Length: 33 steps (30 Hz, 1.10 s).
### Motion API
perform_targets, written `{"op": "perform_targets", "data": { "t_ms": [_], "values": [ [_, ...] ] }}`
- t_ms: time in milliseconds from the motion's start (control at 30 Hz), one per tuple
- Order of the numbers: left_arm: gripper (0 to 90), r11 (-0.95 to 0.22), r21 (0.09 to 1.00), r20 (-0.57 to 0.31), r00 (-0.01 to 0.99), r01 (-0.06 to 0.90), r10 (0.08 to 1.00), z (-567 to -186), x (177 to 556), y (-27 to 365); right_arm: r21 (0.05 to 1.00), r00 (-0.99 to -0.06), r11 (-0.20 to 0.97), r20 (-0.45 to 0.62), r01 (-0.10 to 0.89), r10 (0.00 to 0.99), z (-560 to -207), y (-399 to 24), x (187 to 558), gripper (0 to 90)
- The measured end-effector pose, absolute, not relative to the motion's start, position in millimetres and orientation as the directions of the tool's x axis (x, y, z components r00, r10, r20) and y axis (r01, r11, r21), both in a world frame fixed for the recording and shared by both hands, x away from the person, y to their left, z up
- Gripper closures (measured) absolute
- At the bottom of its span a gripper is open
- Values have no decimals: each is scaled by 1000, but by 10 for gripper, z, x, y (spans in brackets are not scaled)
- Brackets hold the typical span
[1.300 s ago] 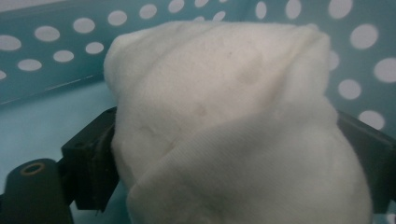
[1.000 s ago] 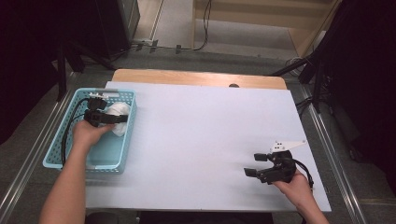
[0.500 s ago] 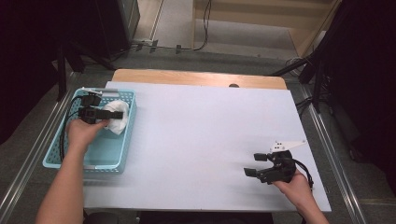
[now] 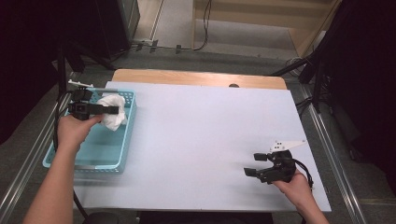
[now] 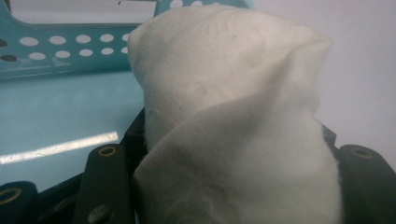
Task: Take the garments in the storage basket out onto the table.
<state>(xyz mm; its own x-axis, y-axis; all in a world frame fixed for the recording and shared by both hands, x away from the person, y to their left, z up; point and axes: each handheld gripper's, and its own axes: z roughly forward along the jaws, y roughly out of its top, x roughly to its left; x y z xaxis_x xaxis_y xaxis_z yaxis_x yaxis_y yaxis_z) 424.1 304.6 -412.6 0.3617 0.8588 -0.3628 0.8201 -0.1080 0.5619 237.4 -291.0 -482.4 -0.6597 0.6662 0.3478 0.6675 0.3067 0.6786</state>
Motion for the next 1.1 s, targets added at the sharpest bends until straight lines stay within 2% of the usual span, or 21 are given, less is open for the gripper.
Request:
{"op": "perform_targets", "data": {
  "t_ms": [800, 1100],
  "values": [
    [395, -168, 594, -380, 459, 786, 803, -3620, 4060, 2666, 676, -662, 309, 353, 670, 662, -4825, -2897, 2389, 135],
    [395, -225, 617, -382, 537, 754, 752, -3443, 4003, 2333, 678, -665, 312, 350, 666, 659, -4827, -2896, 2394, 135]
  ]
}}
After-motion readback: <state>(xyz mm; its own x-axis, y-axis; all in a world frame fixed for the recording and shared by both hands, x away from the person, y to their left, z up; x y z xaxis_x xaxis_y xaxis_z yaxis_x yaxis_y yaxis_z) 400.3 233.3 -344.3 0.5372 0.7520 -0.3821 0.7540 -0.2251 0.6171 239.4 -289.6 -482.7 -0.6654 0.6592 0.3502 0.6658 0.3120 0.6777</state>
